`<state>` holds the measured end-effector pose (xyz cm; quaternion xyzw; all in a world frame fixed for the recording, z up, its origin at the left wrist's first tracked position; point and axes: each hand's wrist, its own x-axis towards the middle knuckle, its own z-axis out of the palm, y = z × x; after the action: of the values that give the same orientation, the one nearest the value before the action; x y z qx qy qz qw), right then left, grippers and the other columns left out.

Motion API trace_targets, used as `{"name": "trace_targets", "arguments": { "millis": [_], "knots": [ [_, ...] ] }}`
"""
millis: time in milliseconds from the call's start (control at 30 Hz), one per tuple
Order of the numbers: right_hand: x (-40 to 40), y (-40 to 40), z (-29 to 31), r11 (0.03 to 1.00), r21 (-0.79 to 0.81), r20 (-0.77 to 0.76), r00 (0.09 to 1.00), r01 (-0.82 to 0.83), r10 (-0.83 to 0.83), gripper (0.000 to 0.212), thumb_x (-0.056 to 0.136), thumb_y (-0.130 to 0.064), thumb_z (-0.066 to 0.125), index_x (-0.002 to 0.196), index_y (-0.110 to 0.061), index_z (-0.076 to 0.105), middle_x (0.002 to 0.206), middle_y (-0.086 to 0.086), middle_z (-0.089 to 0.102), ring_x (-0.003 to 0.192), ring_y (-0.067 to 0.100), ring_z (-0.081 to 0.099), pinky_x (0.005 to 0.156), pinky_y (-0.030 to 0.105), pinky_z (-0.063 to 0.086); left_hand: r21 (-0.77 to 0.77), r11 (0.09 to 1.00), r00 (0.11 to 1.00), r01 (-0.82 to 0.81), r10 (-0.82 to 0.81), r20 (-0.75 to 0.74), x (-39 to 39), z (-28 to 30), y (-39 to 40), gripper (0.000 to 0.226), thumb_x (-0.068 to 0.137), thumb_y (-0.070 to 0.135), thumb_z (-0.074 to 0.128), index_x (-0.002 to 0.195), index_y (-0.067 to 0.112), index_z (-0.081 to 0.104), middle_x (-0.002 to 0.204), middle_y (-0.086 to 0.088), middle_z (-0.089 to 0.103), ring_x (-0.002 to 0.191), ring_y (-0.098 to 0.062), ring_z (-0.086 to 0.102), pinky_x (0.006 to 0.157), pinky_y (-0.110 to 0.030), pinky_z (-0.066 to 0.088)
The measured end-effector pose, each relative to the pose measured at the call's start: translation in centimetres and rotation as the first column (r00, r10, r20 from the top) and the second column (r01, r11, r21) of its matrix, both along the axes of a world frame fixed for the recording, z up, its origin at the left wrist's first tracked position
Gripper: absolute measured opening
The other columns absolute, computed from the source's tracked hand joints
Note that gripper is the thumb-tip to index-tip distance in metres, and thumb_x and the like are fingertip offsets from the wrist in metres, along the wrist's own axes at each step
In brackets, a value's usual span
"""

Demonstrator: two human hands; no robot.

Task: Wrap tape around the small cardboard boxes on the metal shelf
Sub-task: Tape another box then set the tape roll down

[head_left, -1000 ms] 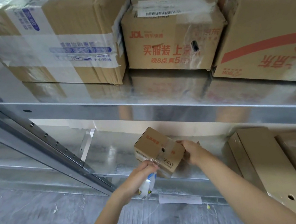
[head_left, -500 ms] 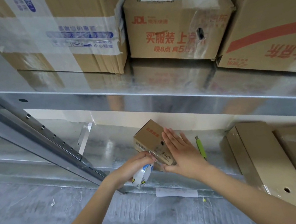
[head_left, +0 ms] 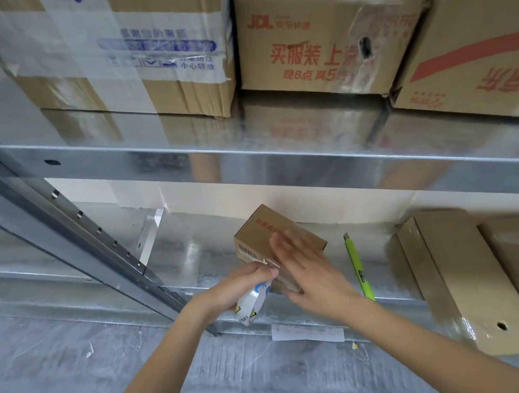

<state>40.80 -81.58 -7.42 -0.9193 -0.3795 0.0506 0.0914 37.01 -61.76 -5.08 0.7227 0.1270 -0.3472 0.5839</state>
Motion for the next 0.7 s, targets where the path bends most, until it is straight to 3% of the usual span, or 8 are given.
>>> {"name": "trace_targets", "arguments": {
  "millis": [67,233,300,367,500,567,633,700],
  "knots": [
    [0.9,-0.7,0.3,0.983,-0.087,-0.128,0.976,0.164,-0.174,0.112,0.082,-0.057,0.062,0.151,-0.009,-0.012,0.161,0.006,-0.014,0.148,0.029,-0.013,0.121,0.045,0.005,-0.022,0.997,0.996,0.072,-0.073,-0.055,-0.5,0.6,0.0,0.062,0.07,0.07,0.067,0.123,0.042,0.053,0.127,0.014,0.057,0.113,-0.004,0.053,0.087,-0.03,0.043],
    [1.0,-0.8,0.9,0.95,0.044,-0.229,0.929,0.308,-0.291,0.121,0.069,-0.066,0.064,0.155,-0.01,-0.001,0.162,0.001,0.005,0.141,0.022,0.015,0.116,0.032,0.019,0.08,0.996,0.992,0.045,-0.054,0.112,-2.0,1.7,-0.4,0.066,0.086,0.036,0.072,0.135,0.034,0.027,0.122,0.022,0.046,0.111,0.007,0.048,0.077,-0.013,0.045],
    [0.1,-0.4,1.1,0.889,0.187,-0.312,0.883,0.418,-0.35,0.118,0.064,-0.057,0.073,0.154,-0.009,0.013,0.159,0.002,0.019,0.136,0.021,0.023,0.111,0.025,0.023,0.094,0.994,0.964,-0.056,0.029,0.263,-2.8,2.0,-0.4,0.064,0.083,0.03,0.074,0.132,0.031,0.033,0.123,0.019,0.05,0.113,0.008,0.049,0.08,-0.008,0.043],
    [-0.8,-0.1,1.0,0.769,0.314,-0.455,0.799,0.556,-0.392,0.106,0.059,-0.047,0.079,0.146,-0.009,0.032,0.145,0.002,0.04,0.127,0.02,0.037,0.107,0.027,0.033,0.141,0.984,0.921,-0.111,0.049,0.387,-3.3,2.6,-0.3,0.062,0.069,0.043,0.073,0.124,0.033,0.045,0.12,0.018,0.055,0.107,0.009,0.054,0.083,-0.012,0.045],
    [-2.8,0.2,-0.3,0.429,0.374,-0.863,0.478,0.822,-0.164,0.066,0.061,-0.031,0.083,0.12,-0.015,0.057,0.104,-0.014,0.069,0.093,-0.005,0.063,0.076,0.012,0.048,0.339,0.924,0.822,-0.175,-0.052,0.567,-2.7,3.1,-0.2,0.038,0.067,0.051,0.062,0.102,0.034,0.065,0.095,0.015,0.067,0.086,0.0,0.061,0.074,-0.027,0.051],
    [-3.4,0.3,-1.5,0.392,0.312,-0.923,0.374,0.866,-0.094,0.056,0.066,-0.035,0.076,0.118,-0.019,0.063,0.096,-0.009,0.074,0.084,0.001,0.067,0.068,0.014,0.048,0.376,0.902,0.797,-0.213,-0.062,0.6,-1.8,2.6,-0.7,0.021,0.078,0.039,0.067,0.097,0.029,0.067,0.082,0.011,0.067,0.077,-0.009,0.061,0.067,-0.033,0.049],
    [-3.9,0.6,-2.2,0.362,0.265,-0.945,0.315,0.894,-0.086,0.052,0.065,-0.047,0.072,0.112,-0.026,0.065,0.094,-0.007,0.074,0.088,0.009,0.068,0.074,0.02,0.047,0.412,0.881,0.781,-0.231,-0.084,0.618,-0.9,1.6,-1.5,0.016,0.087,0.024,0.066,0.102,0.021,0.067,0.076,0.009,0.063,0.073,-0.016,0.06,0.062,-0.033,0.045],
    [-4.2,1.1,-2.8,0.36,0.289,-0.895,0.384,0.887,-0.227,0.058,0.065,-0.058,0.07,0.115,-0.028,0.062,0.107,-0.008,0.071,0.104,0.013,0.063,0.085,0.027,0.048,0.442,0.857,0.771,-0.265,-0.087,0.63,-0.2,0.7,-2.1,0.026,0.09,0.017,0.061,0.116,0.016,0.062,0.084,0.001,0.068,0.079,-0.024,0.064,0.066,-0.036,0.049]
  ]
}}
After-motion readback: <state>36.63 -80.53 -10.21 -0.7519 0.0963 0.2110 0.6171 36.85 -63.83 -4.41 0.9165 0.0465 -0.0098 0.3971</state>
